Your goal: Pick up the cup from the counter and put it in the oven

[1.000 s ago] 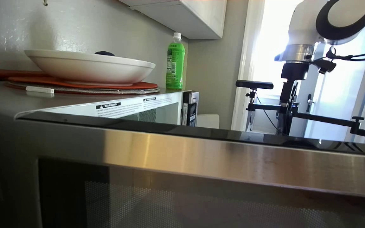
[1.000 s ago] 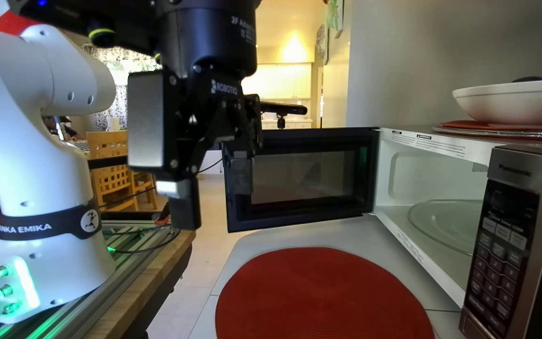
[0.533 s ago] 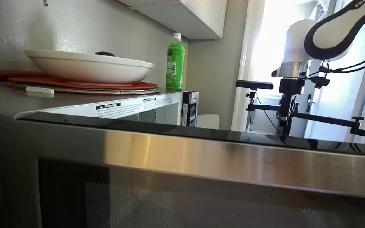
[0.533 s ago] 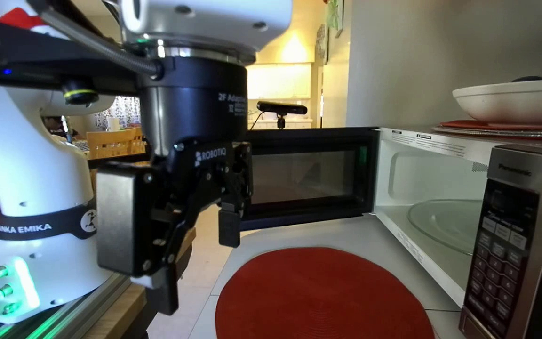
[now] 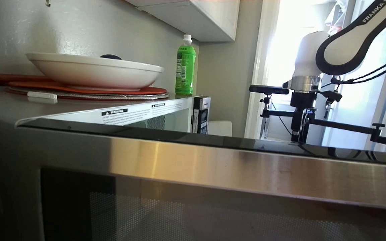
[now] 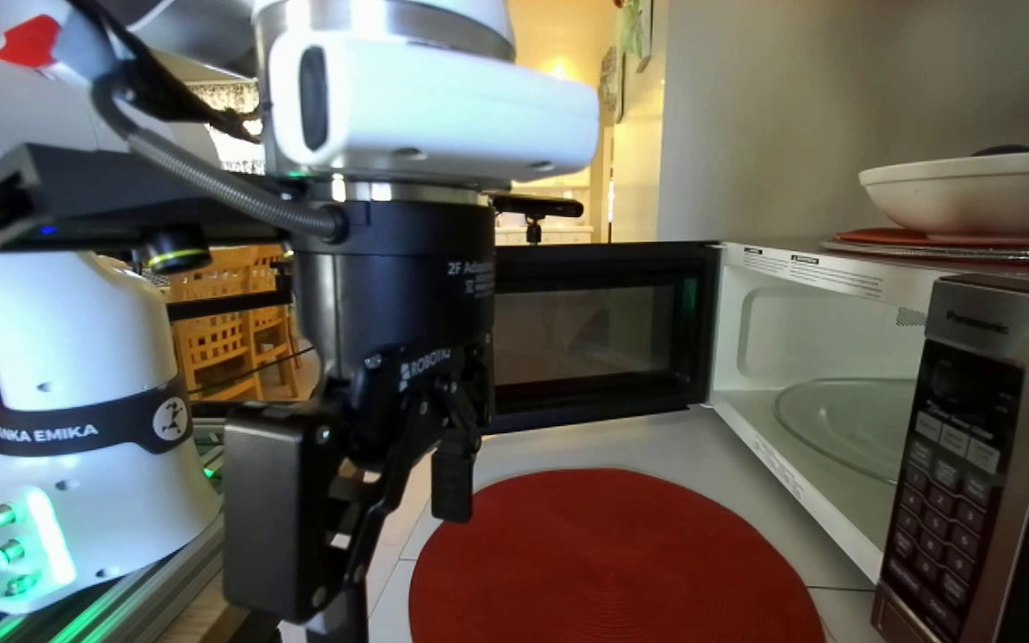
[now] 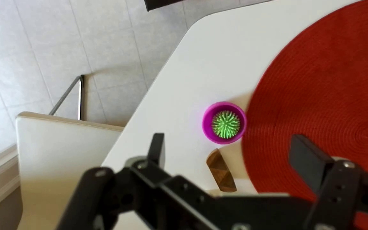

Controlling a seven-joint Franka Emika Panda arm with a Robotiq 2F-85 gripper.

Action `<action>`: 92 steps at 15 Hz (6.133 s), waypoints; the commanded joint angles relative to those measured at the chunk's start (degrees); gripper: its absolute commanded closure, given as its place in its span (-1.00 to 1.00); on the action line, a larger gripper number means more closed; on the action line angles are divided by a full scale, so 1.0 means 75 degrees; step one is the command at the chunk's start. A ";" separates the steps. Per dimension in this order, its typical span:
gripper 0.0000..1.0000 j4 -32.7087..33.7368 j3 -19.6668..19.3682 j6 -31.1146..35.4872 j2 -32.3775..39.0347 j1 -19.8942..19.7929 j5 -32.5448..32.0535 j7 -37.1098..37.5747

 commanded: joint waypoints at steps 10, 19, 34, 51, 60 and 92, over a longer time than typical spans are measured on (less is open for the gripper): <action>-1.00 -0.0021 0.0282 0.2255 0.1607 -0.0034 0.0096 0.0615; -1.00 -0.0019 0.0303 0.2676 0.2257 0.0124 0.0561 0.0407; -1.00 -0.0015 0.0826 0.4279 0.3754 -0.0164 0.1671 -0.0172; -1.00 0.0589 0.2811 0.4630 0.4682 -0.2540 0.1743 -0.0753; -0.50 0.0673 0.3072 0.4817 0.4838 -0.2706 0.1705 -0.0761; 0.28 0.1960 0.3422 0.3189 0.3220 0.0514 0.2787 -0.1228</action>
